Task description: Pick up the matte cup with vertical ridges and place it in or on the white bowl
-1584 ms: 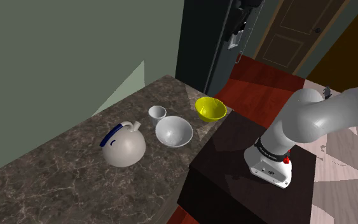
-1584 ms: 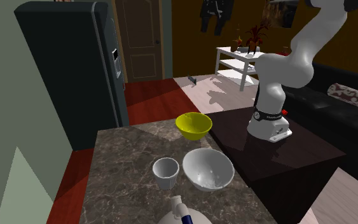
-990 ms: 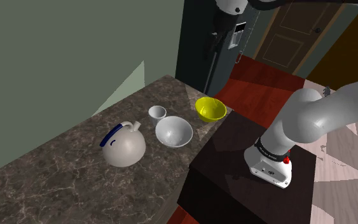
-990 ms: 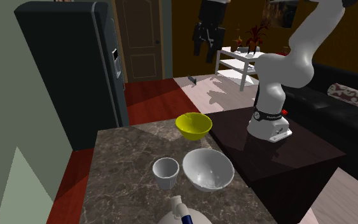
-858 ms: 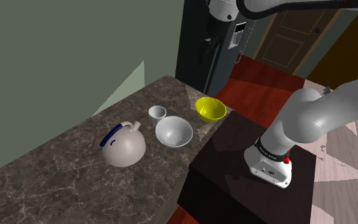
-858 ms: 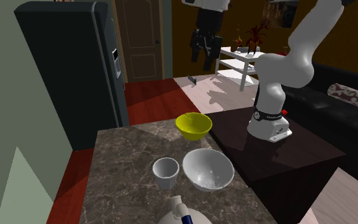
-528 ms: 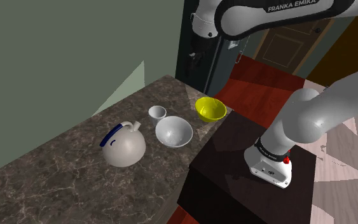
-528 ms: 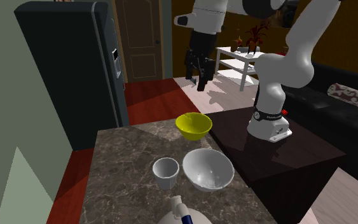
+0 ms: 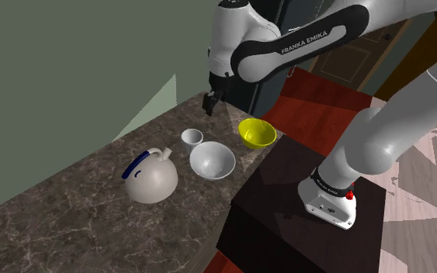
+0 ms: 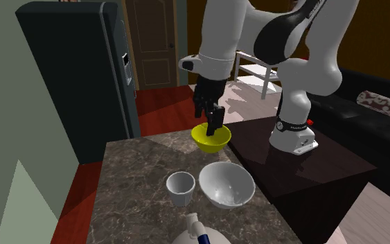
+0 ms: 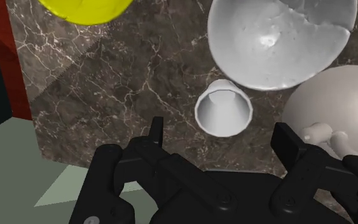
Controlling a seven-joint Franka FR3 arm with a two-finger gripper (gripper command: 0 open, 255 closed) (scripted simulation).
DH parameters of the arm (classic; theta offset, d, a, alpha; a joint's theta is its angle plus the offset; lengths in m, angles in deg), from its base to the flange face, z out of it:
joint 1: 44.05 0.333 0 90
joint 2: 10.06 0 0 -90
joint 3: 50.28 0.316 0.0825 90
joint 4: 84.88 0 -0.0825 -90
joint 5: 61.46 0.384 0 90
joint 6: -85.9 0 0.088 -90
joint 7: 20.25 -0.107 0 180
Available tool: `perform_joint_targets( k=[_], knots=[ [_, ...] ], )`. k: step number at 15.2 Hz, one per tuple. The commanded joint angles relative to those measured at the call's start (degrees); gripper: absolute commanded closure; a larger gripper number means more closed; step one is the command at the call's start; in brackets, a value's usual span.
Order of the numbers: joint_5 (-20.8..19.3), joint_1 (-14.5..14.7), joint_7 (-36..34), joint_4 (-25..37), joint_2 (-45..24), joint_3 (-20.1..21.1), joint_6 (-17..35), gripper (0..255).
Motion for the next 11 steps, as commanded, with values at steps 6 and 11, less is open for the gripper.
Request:
perform_joint_targets(
  k=[6, 11],
  knots=[
    [-8.4, 0.4, -9.6, 6.2, -15.8, 2.9, 6.0, 0],
    [-15.3, 2.6, -16.4, 12.4, -27.4, 2.4, 8.3, 0]
  ],
)
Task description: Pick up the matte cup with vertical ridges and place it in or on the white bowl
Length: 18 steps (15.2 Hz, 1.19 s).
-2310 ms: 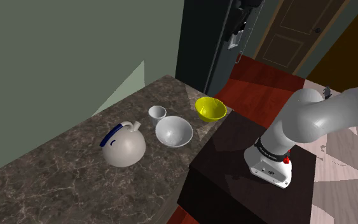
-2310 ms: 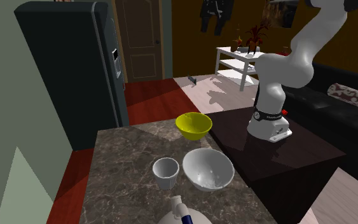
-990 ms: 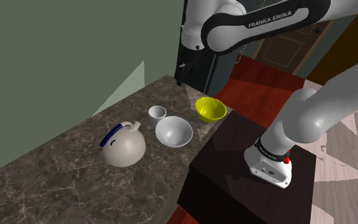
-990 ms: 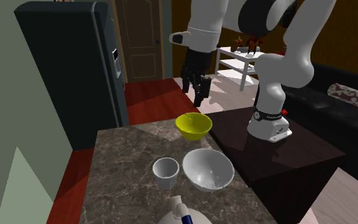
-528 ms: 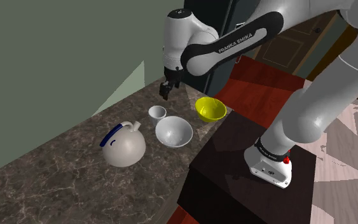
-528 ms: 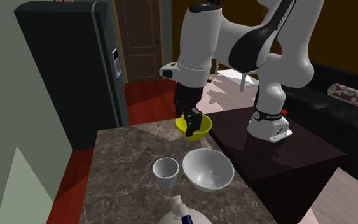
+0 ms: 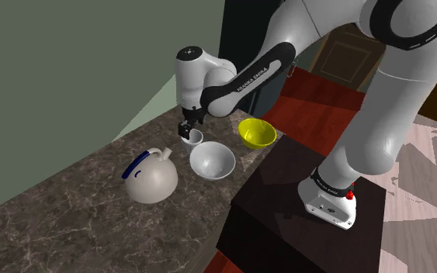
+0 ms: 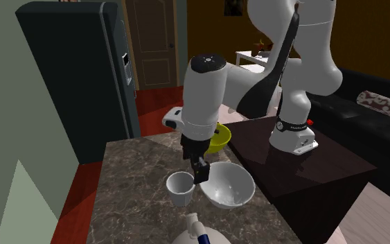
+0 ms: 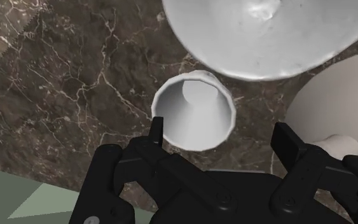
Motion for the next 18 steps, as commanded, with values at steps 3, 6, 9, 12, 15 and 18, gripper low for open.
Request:
perform_joint_targets(
  k=[3, 6, 9, 12, 15, 18],
  knots=[
    [-5.0, 2.5, -4.7, 6.0, -9.7, -1.4, 1.2, 0],
    [-6.4, 3.5, -5.9, 7.9, -12.8, -2.2, 1.9, 0],
    [-7.5, 3.7, -6.6, 8.0, -14.6, -2.9, 3.5, 0],
    [-8.9, 3.9, -7.5, 8.2, -16.8, -3.9, 5.4, 0],
    [-8.9, 3.9, -7.5, 8.2, -16.7, -3.9, 5.4, 0],
    [-8.8, 4.0, -7.5, 8.2, -16.8, -3.9, 5.4, 0]
  ],
)
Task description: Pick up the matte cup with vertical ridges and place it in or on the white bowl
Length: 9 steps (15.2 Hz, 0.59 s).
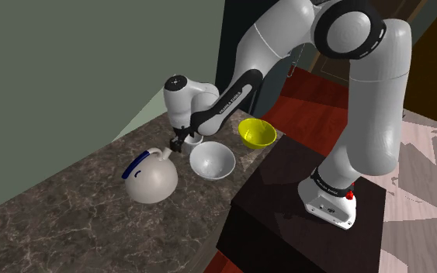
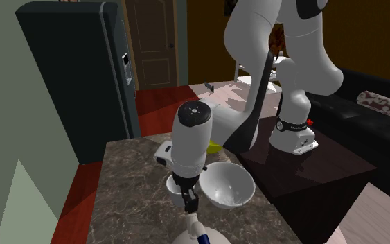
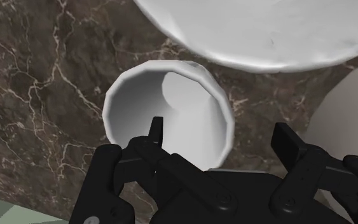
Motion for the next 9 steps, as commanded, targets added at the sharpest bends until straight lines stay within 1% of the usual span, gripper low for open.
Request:
perform_joint_targets(
  k=[1, 2, 3, 9],
  knots=[
    [0.0, 0.2, -0.1, -0.2, -0.7, 0.0, 0.0, 0],
    [0.0, 0.2, -0.1, -0.2, -0.7, 0.0, 0.0, 0],
    [0.1, 0.1, 0.1, -0.2, -0.6, 0.1, -0.1, 255],
    [0.1, 0.1, 0.1, -0.3, -0.6, 0.1, 0.0, 255]
  ],
)
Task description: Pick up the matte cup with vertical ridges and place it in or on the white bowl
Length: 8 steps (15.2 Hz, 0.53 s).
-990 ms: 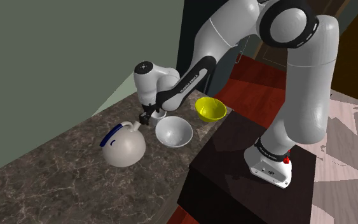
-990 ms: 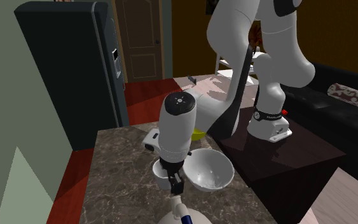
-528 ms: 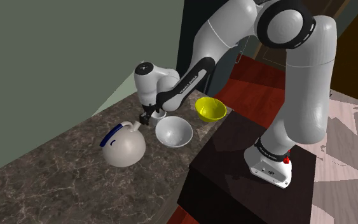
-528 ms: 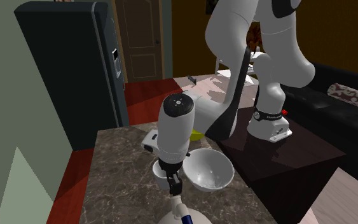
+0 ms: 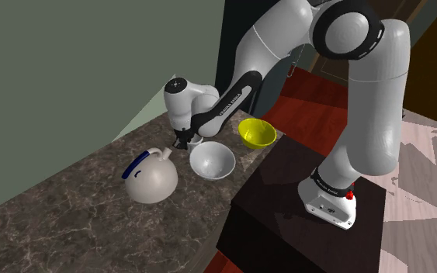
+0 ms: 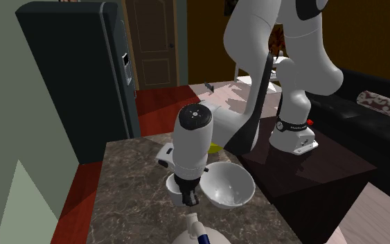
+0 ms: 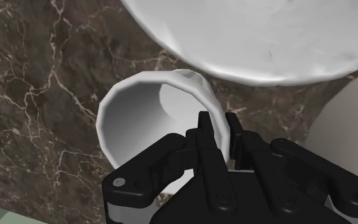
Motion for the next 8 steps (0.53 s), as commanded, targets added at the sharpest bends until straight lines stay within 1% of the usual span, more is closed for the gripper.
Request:
perform_joint_targets(
  k=[1, 3, 8],
  knots=[
    [0.0, 0.0, 0.0, 0.0, 0.0, 0.0, 0.0, 255],
    [-0.1, 0.1, -0.2, 0.0, -0.2, 0.0, 0.1, 255],
    [1.8, -0.7, 1.5, -0.5, 3.0, 1.1, -2.4, 255]
  ],
)
